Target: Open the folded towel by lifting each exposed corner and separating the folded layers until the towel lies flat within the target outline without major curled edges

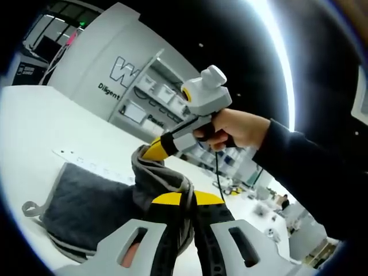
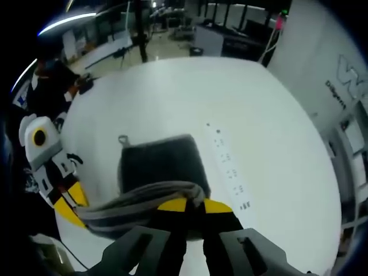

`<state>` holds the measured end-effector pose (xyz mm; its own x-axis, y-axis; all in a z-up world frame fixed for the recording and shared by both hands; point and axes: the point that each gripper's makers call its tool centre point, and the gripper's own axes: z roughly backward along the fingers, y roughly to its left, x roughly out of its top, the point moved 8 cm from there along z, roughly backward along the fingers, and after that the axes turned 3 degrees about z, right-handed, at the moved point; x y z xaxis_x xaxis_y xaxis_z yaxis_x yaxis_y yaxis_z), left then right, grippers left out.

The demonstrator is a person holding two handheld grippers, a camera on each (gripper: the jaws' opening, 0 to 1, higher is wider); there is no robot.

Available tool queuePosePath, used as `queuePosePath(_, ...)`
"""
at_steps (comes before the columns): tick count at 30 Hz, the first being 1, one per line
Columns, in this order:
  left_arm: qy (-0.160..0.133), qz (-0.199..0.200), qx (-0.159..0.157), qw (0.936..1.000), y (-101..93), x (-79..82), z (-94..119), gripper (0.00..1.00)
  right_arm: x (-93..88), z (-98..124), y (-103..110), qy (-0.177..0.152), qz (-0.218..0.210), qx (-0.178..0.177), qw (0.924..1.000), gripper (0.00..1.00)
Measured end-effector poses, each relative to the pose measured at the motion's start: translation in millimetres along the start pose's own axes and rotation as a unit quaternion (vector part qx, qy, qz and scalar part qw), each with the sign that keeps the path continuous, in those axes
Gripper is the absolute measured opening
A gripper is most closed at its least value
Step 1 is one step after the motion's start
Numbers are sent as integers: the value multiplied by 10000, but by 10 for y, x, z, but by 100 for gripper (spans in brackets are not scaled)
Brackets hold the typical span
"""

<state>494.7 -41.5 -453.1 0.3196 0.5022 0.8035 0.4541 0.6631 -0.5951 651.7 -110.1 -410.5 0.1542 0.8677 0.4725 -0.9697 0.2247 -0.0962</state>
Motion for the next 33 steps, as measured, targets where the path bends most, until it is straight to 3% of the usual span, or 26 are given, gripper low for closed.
queuePosePath(21,57,-44,-116,9999,-145,-116,-134,4,-201,91,-348,-68,-129,-24,9999,3)
queuePosePath(33,82,-77,-85,9999,-158,-138,-195,4,-286,84,-306,-133,-125,-47,9998,4)
